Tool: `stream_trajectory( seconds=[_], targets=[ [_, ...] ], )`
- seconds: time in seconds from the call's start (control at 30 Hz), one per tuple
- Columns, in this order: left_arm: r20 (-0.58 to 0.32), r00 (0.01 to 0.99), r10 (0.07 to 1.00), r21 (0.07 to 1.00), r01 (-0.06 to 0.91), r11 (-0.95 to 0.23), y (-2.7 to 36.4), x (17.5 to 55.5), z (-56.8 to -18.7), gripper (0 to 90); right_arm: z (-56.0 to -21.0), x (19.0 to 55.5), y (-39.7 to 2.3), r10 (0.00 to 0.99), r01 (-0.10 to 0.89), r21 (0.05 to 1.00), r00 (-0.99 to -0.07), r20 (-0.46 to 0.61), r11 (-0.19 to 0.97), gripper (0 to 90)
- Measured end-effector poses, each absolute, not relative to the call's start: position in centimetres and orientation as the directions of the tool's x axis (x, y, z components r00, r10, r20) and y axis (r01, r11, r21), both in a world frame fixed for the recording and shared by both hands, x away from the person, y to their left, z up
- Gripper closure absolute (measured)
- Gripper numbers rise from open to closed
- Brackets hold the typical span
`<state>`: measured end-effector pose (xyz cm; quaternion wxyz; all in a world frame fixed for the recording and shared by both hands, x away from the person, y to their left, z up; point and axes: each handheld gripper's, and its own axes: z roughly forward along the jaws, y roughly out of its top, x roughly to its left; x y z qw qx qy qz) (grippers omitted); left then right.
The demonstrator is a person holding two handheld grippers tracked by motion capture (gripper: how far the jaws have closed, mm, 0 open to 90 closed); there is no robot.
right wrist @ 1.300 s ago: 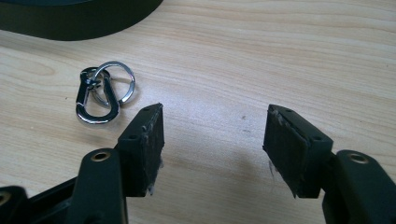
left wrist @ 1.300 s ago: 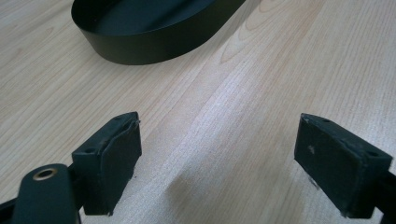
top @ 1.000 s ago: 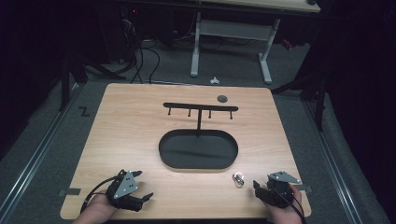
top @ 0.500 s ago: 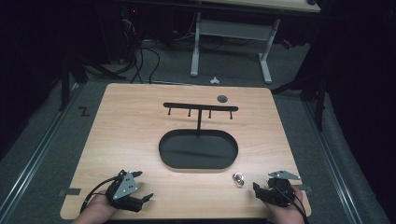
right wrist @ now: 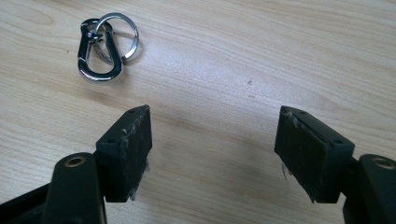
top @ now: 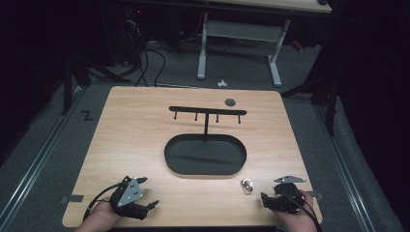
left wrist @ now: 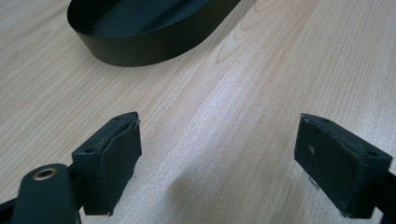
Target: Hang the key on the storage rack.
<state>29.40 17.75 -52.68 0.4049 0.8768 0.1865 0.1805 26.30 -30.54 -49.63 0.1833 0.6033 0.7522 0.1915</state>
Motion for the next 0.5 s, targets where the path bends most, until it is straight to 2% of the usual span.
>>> stream_trajectory(
  seconds=[0.5],
  targets=[
    [0.165, 0.866, 0.473, 0.777, 0.181, -0.603, 17.7, 29.4, -52.7, 15.3, -49.2, 28.0, -30.3, 0.978, 0.908, 0.372, -0.210, 0.005, 0.193, 25.4]
  ],
)
